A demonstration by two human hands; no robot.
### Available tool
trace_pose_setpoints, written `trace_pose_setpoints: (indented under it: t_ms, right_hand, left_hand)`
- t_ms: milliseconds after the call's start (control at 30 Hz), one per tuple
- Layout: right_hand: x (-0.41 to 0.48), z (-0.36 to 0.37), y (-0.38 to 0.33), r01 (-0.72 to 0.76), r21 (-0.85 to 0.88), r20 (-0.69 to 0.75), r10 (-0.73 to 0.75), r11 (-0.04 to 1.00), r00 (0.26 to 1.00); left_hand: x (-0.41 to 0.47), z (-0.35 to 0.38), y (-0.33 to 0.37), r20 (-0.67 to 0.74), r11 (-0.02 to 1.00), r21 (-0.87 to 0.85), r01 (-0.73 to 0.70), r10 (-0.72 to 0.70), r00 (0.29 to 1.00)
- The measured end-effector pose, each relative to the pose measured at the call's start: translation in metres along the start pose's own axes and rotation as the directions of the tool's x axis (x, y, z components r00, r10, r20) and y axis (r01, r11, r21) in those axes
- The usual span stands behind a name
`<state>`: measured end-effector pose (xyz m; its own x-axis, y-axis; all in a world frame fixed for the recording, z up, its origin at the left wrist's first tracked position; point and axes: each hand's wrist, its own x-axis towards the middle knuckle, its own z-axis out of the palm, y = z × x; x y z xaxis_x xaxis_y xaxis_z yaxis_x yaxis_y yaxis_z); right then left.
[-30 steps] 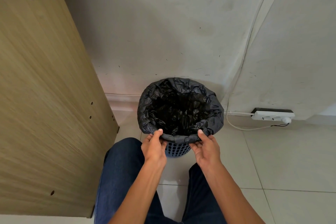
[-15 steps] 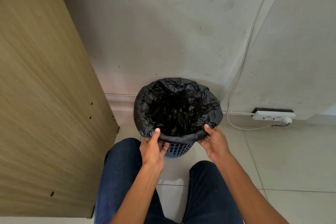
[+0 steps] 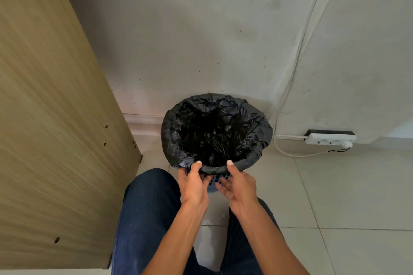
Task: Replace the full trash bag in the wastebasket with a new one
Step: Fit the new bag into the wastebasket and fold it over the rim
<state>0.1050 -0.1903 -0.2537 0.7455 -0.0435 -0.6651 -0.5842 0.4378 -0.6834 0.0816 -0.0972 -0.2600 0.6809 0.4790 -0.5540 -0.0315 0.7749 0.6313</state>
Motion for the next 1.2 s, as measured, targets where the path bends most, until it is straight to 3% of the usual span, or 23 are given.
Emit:
trace_pose_setpoints:
  t_ms: [100,200,400,833,1033,1200]
  right_hand:
    - [0.003,0.009,-0.001,0.119,0.092,-0.047,-0.116,0.989,0.992]
    - [0.007,0.009,-0.002,0.142,0.135,-0.075,-0.133,0.981,0.988]
    - [0.016,0.004,-0.009,0.177,0.084,-0.062,-0.172,0.981,0.983]
    - [0.034,-0.020,-0.046,0.173,-0.028,0.043,-0.172,0.984,0.984]
    - [0.043,-0.024,-0.052,0.181,-0.111,0.072,-0.174,0.977,0.982]
    - [0.045,-0.026,-0.057,0.182,-0.144,0.092,-0.170,0.973,0.981]
  left_hand:
    - [-0.002,0.001,-0.004,-0.055,0.999,-0.038,0.029,-0.031,0.998]
    - [0.002,-0.001,-0.002,-0.091,0.999,-0.035,0.037,-0.040,0.995]
    - [0.019,-0.012,0.020,-0.120,1.000,0.020,-0.010,0.012,0.993]
    - [0.035,-0.025,0.029,-0.064,0.994,-0.035,0.102,-0.104,0.993]
    - [0.047,-0.028,0.034,-0.031,0.992,0.020,0.127,-0.126,0.992]
    - [0.056,-0.032,0.049,-0.019,0.975,0.175,0.135,-0.134,0.991]
